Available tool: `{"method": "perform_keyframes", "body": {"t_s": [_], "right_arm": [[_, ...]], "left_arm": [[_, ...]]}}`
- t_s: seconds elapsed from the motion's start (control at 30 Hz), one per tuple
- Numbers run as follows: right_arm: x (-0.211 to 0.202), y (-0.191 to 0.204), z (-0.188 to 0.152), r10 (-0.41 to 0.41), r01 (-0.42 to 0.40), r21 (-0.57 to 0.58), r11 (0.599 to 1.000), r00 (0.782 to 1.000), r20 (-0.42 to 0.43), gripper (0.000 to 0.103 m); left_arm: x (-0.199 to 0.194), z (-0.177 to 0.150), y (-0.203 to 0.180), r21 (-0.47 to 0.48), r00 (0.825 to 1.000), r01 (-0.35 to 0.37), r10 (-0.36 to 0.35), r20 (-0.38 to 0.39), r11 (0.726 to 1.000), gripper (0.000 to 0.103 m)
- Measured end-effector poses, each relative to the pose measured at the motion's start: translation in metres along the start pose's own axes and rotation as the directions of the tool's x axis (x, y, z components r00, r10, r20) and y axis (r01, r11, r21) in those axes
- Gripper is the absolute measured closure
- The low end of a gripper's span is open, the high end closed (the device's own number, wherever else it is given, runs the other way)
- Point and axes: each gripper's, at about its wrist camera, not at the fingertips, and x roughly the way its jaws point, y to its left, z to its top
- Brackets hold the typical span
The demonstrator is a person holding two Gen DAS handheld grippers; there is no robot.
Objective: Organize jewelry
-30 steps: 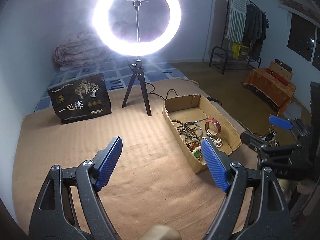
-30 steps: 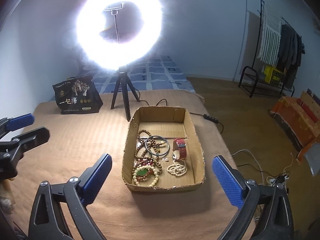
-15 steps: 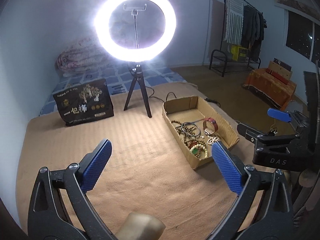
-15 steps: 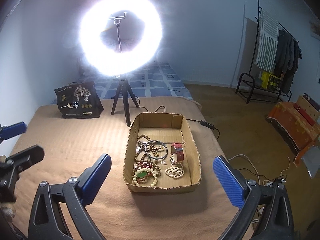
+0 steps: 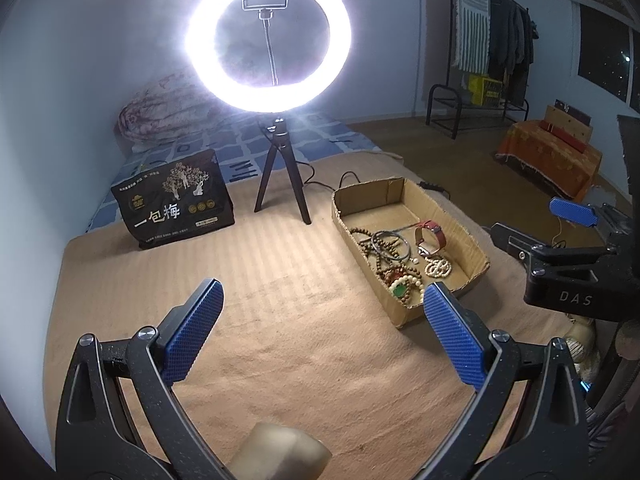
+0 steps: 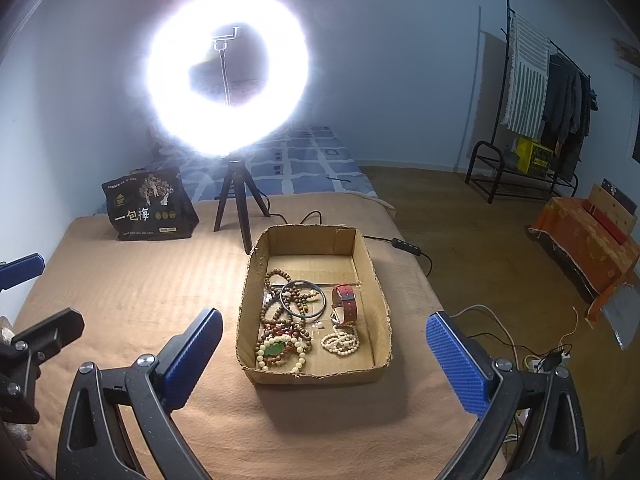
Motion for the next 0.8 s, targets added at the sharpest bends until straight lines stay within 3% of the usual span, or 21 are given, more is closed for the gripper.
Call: {"method": "perform_keyframes", "body": {"t_s": [0.8], "right_arm": [[0.0058, 0.0064, -0.0024, 0.004, -0.004, -0.016, 1.000, 1.000, -0.012, 0.000]], "left_arm": [[-0.0076, -0.0025, 0.0075, -0.024, 1.000, -0.014, 0.014, 0.009, 1.000, 0.001]]}}
